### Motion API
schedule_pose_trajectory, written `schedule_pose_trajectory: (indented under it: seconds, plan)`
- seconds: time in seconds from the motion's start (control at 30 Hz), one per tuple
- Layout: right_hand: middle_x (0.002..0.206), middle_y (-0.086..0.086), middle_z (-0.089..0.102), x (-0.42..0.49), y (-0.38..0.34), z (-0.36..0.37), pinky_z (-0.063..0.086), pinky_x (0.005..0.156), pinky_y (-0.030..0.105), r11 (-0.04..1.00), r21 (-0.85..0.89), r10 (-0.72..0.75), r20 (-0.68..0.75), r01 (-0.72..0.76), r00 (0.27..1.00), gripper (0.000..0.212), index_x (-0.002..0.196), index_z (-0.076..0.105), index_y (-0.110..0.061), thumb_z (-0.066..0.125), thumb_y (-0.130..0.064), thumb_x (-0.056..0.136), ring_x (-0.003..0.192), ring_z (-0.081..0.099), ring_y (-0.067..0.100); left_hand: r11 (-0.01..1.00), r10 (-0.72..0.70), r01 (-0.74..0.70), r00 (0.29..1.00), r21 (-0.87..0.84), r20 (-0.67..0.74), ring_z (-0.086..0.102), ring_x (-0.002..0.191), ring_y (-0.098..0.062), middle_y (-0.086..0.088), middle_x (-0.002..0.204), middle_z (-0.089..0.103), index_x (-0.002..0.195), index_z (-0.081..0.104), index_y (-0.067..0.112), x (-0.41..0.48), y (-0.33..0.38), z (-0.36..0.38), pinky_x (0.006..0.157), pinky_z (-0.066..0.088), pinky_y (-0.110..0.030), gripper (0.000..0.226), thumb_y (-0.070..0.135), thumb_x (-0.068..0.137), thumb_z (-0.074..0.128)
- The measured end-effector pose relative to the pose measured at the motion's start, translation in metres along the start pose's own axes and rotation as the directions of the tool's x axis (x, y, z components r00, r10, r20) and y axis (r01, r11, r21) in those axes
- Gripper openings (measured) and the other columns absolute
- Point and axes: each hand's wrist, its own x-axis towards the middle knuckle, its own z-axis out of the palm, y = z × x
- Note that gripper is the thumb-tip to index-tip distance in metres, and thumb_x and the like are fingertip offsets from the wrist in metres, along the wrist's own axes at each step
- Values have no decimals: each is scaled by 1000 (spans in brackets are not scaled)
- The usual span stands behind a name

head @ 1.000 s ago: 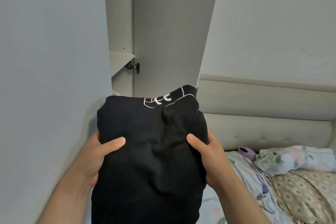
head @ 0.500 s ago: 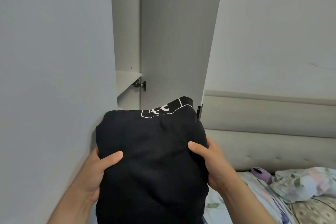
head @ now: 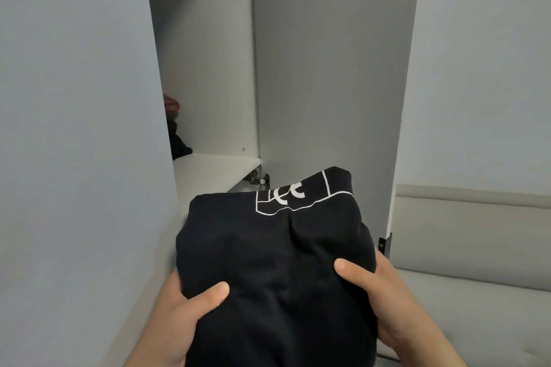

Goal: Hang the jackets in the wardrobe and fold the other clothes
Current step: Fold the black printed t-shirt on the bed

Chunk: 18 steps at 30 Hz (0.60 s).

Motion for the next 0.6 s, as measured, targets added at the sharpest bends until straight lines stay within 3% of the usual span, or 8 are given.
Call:
schedule_pose_trajectory:
  seconds: [0.13, 0.23, 0.37, 0.43, 0.6]
  plan:
    - [118, -1, 72, 49, -4, -7, 53, 89, 40, 999, -24, -37, 31, 38, 999, 60, 122, 64, -26, 84, -13, 68, 108, 70, 20, 998, -3, 11, 993, 69, -116, 74, 83, -10, 6, 95, 77, 106, 65, 24, 36, 5, 11, 58, 56, -19, 47, -4, 69, 72]
    - [121, -4, 71, 87, -6, -7, 52, 90, 39, 997, -24, -77, 58, 78, 995, 63, 127, 61, -29, 79, -19, 67, 110, 69, 18, 995, 16, 4, 981, 104, -192, 73, 78, -5, 11, 90, 77, 101, 65, 25, 61, 10, 16, 67, 51, -27, 42, -8, 76, 71]
    - [119, -2, 72, 120, -10, 1, 55, 85, 33, 990, -18, -140, 80, 142, 987, 55, 118, 66, -34, 78, -12, 70, 109, 69, 19, 992, 53, -19, 960, 127, -273, 74, 88, -16, 5, 99, 77, 107, 67, 24, 80, 11, 20, 77, 53, -38, 42, -4, 76, 72]
    - [118, -1, 73, 130, -13, 6, 58, 79, 28, 985, -18, -168, 79, 170, 983, 50, 114, 68, -35, 73, -13, 70, 107, 70, 20, 991, 60, -19, 948, 130, -314, 70, 97, -22, 5, 106, 75, 112, 65, 26, 88, 13, 25, 90, 53, -45, 43, 0, 78, 74]
    - [118, 0, 72, 145, -19, 14, 55, 87, 37, 970, -22, -241, 30, 242, 970, 48, 114, 69, -35, 72, -15, 71, 109, 69, 22, 989, 110, -71, 938, 129, -329, 69, 94, -13, 21, 94, 73, 98, 67, 39, 102, 17, 39, 86, 53, -36, 37, 9, 78, 78]
